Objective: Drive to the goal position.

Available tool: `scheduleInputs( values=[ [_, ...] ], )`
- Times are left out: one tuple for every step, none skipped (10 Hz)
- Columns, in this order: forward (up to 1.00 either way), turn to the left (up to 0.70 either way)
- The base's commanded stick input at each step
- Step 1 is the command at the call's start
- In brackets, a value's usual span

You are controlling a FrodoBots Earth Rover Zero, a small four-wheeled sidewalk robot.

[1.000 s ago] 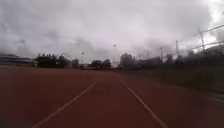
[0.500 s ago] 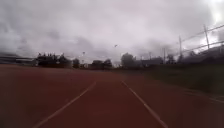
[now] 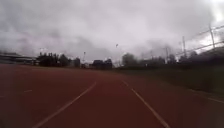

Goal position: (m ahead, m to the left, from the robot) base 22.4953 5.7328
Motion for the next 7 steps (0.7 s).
scheduleInputs(
  values=[
    [0.70, -0.35],
    [0.70, -0.35],
    [0.70, -0.08],
    [0.70, -0.02],
    [0.70, 0.00],
    [0.70, 0.00],
    [0.70, 0.00]
  ],
)
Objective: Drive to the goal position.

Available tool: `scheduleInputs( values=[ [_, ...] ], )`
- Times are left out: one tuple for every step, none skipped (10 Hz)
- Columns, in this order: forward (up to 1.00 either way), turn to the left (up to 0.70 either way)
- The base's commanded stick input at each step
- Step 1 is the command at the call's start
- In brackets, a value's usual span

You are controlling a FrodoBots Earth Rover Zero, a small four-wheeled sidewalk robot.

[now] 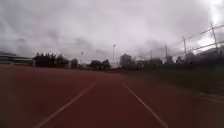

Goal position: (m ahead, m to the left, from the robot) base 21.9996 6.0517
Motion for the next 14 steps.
scheduleInputs(
  values=[
    [0.70, 0.00],
    [0.70, 0.00],
    [0.70, 0.00],
    [0.70, 0.00],
    [0.70, 0.00],
    [0.70, 0.00],
    [0.70, 0.00],
    [0.70, 0.00],
    [0.70, 0.00],
    [0.70, 0.00],
    [0.70, 0.00],
    [0.70, 0.00],
    [0.70, 0.00],
    [0.70, 0.00]
  ],
)
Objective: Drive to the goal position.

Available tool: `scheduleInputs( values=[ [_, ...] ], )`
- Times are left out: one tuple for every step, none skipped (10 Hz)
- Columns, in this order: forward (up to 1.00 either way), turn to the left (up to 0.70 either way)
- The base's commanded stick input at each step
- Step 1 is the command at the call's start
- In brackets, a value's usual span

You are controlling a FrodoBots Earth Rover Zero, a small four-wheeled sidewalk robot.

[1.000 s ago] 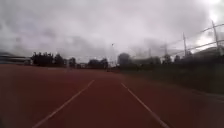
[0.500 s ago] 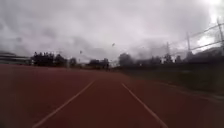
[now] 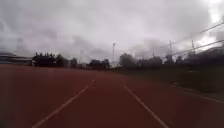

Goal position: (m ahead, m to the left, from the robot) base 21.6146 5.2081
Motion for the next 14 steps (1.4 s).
scheduleInputs(
  values=[
    [0.70, 0.00],
    [0.70, 0.00],
    [0.70, 0.00],
    [0.70, 0.00],
    [0.70, 0.00],
    [0.70, 0.00],
    [0.70, 0.00],
    [0.70, 0.00],
    [0.70, 0.00],
    [0.70, 0.00],
    [0.70, 0.00],
    [0.70, 0.00],
    [0.70, 0.00],
    [0.70, 0.00]
  ],
)
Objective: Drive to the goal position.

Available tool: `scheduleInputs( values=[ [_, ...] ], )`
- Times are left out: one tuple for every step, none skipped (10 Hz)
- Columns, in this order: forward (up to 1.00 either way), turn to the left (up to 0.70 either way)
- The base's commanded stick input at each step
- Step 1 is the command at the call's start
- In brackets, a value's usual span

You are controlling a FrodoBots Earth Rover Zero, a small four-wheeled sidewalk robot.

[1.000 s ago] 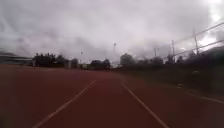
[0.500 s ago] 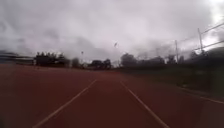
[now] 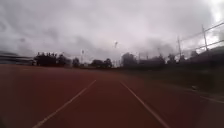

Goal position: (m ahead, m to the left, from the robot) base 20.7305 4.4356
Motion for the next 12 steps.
scheduleInputs(
  values=[
    [0.70, 0.00],
    [0.70, 0.00],
    [0.70, 0.00],
    [0.70, 0.00],
    [0.70, 0.00],
    [0.70, 0.00],
    [0.70, 0.00],
    [0.70, 0.00],
    [0.70, 0.00],
    [0.70, 0.00],
    [0.70, 0.00],
    [0.70, 0.00]
  ],
)
